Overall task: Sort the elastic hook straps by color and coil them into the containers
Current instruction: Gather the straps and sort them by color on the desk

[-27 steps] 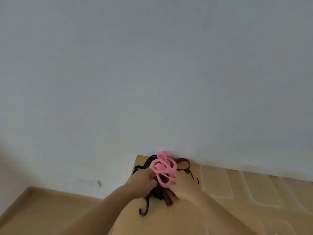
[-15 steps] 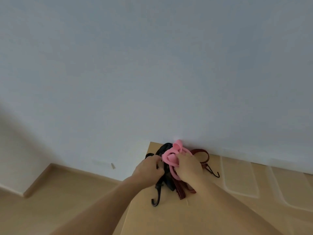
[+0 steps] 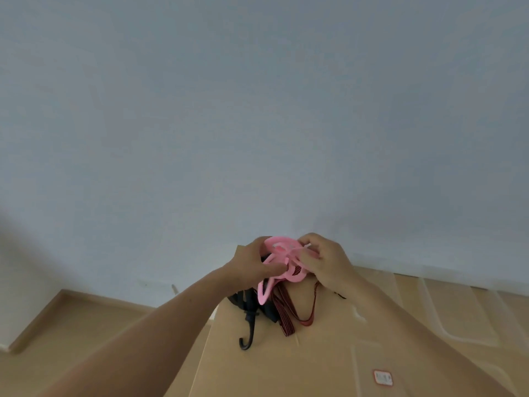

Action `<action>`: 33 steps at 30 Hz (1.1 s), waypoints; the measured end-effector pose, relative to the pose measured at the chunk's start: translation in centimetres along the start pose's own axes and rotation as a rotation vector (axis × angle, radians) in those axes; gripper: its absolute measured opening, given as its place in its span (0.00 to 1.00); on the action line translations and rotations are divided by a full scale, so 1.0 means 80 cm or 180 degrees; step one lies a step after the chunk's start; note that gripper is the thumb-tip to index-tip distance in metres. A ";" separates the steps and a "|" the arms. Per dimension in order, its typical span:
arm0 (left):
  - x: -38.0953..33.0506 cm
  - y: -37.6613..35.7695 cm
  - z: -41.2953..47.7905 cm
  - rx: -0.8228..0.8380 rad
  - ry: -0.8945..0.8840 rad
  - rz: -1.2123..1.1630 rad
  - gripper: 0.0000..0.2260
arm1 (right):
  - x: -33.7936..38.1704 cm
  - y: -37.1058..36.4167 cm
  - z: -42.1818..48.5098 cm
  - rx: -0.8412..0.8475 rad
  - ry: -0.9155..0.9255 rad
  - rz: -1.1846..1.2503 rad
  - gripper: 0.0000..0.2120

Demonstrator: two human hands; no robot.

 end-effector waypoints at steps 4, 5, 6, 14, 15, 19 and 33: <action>-0.002 0.002 -0.010 -0.0258 0.0092 -0.0847 0.20 | 0.023 0.007 -0.001 -0.0003 0.0238 0.0501 0.11; 0.000 0.011 -0.012 -0.0531 0.0141 -0.0909 0.15 | 0.022 0.005 0.001 -0.0009 0.0223 0.0587 0.11; 0.003 0.021 -0.014 -0.0786 0.0189 -0.0932 0.09 | 0.016 0.002 0.003 -0.0058 0.0153 0.0623 0.10; 0.045 0.055 -0.041 -0.1254 0.0679 -0.1453 0.08 | -0.082 -0.072 0.020 0.0313 -0.0211 -0.1999 0.13; 0.049 0.054 -0.043 -0.1230 0.0700 -0.1470 0.09 | -0.093 -0.083 0.020 0.0380 -0.0227 -0.2313 0.12; 0.060 0.048 -0.048 -0.1099 0.0803 -0.1367 0.10 | -0.115 -0.104 0.016 0.0531 -0.0405 -0.2697 0.19; -0.073 0.034 -0.045 -0.0488 0.0294 -0.1153 0.05 | 0.062 0.103 0.002 -0.1468 -0.0419 0.0617 0.09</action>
Point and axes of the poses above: each hand's wrist, its own z-axis towards the middle knuckle, its own y-axis out of the back of the hand, x = y × z, the point moved 8 cm from there along z, towards the middle knuckle, and after that the axes turned 2 degrees about -z, right-handed, at the moved point
